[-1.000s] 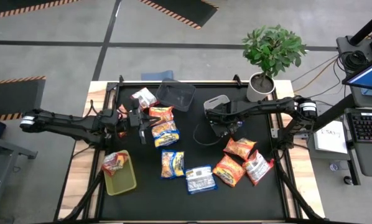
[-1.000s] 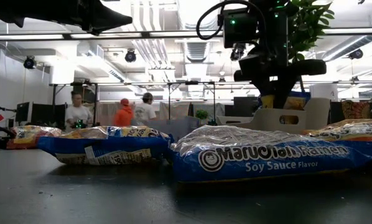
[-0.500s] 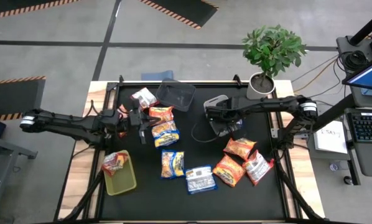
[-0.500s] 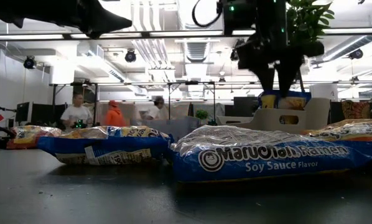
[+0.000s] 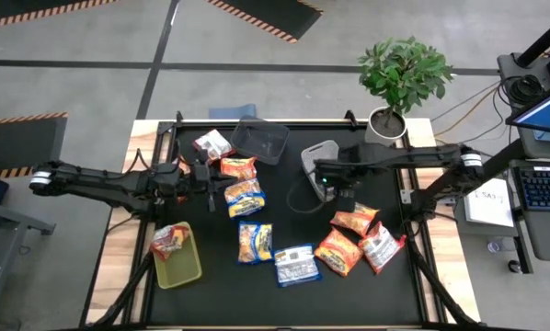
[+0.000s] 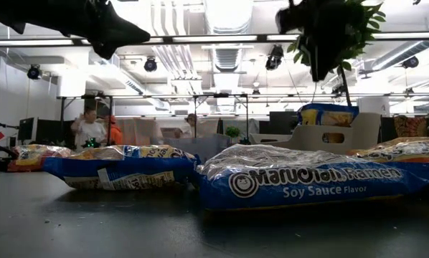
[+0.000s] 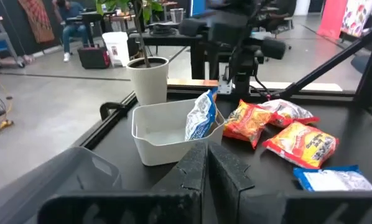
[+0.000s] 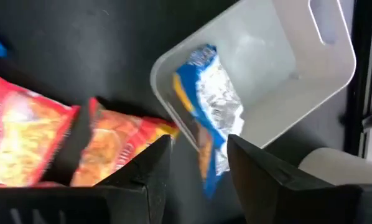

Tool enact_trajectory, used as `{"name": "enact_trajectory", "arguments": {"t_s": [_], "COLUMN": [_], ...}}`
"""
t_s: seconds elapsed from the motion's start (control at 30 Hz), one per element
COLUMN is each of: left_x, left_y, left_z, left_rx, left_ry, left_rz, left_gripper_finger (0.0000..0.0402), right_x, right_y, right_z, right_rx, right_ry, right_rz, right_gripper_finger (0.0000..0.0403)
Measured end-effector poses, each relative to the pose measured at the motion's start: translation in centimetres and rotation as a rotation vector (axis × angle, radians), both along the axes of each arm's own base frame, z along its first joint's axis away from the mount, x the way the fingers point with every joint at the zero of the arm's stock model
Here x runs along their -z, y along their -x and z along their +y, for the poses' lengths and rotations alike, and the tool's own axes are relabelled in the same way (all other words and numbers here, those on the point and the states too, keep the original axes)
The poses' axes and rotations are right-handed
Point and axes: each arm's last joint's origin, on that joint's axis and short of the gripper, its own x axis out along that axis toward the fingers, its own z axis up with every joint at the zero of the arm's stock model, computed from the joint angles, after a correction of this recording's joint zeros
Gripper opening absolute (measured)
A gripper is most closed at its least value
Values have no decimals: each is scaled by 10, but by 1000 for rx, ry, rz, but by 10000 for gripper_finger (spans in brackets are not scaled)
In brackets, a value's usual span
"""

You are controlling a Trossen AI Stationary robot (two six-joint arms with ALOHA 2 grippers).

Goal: Sort Maruchan noodles
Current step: Put the red noodle pack into the yellow bin

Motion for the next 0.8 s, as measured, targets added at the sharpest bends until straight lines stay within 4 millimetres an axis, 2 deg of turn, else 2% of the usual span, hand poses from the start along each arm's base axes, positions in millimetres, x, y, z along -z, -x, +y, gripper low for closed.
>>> {"name": "enact_trajectory", "arguments": {"t_s": [0.07,0.23,0.47,0.63,0.8], "left_x": [1,1,3,11,20], "left_y": [0,0,-3,-10,-15], "left_z": [0,0,0,1,4], "left_rx": [-1,-4,-9,-57,-179], "left_ry": [10,27,59,87,135], "left_rz": [5,0,9,46,70], "left_gripper_finger": [0,0,0,0,0], "right_x": [-5,-11,12,31,41], "right_y": [3,10,30,46,58], "right_z": [8,22,23,22,21], "right_rx": [-28,-191,-338,-384,-348], "right_ry": [7,70,207,295,277], "right_rz": [-109,-507,-938,-1108,-1151], "right_gripper_finger": [132,108,79,61,50]}}
